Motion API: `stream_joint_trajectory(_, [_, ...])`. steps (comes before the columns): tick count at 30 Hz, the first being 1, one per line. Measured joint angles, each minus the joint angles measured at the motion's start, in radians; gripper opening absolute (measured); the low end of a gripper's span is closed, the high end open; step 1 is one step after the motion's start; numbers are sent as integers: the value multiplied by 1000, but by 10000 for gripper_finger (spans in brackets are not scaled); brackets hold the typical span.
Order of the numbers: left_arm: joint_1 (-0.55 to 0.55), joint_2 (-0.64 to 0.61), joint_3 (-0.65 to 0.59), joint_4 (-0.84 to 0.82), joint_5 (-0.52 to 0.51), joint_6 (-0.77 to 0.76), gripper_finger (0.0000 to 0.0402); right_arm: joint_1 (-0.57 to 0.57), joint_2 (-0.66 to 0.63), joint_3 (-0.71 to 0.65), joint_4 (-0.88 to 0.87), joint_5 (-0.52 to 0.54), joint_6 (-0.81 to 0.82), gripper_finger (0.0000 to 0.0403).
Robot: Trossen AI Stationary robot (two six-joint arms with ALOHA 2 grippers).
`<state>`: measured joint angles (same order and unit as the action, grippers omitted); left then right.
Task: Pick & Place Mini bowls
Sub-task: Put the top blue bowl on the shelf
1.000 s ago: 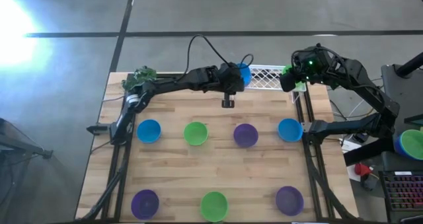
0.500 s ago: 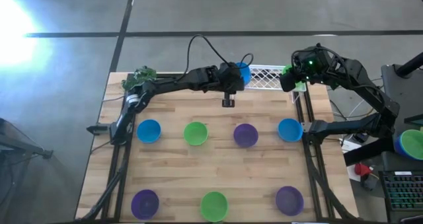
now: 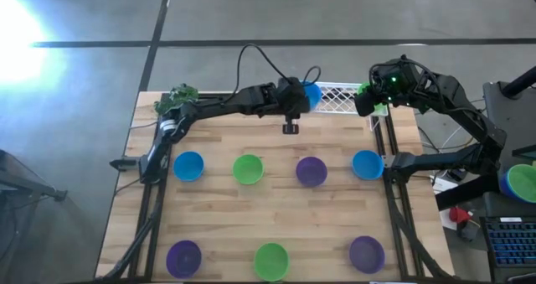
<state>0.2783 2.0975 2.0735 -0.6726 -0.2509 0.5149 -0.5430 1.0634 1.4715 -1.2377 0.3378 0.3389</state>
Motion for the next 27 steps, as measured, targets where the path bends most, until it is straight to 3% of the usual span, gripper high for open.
stream_joint_trajectory(3, [1,-1,0,9,-39,11,62,0,0,0,-1,0,10,57])
stream_joint_trajectory(9, [-2,-2,0,16,-33,-1,62,0,0,0,-6,-2,114,57])
stream_joint_trajectory(18, [-6,-9,3,36,-31,-21,62,0,0,0,-6,-2,123,57])
stream_joint_trajectory(27, [-17,-10,87,33,-31,-47,62,0,0,0,-6,-2,156,57])
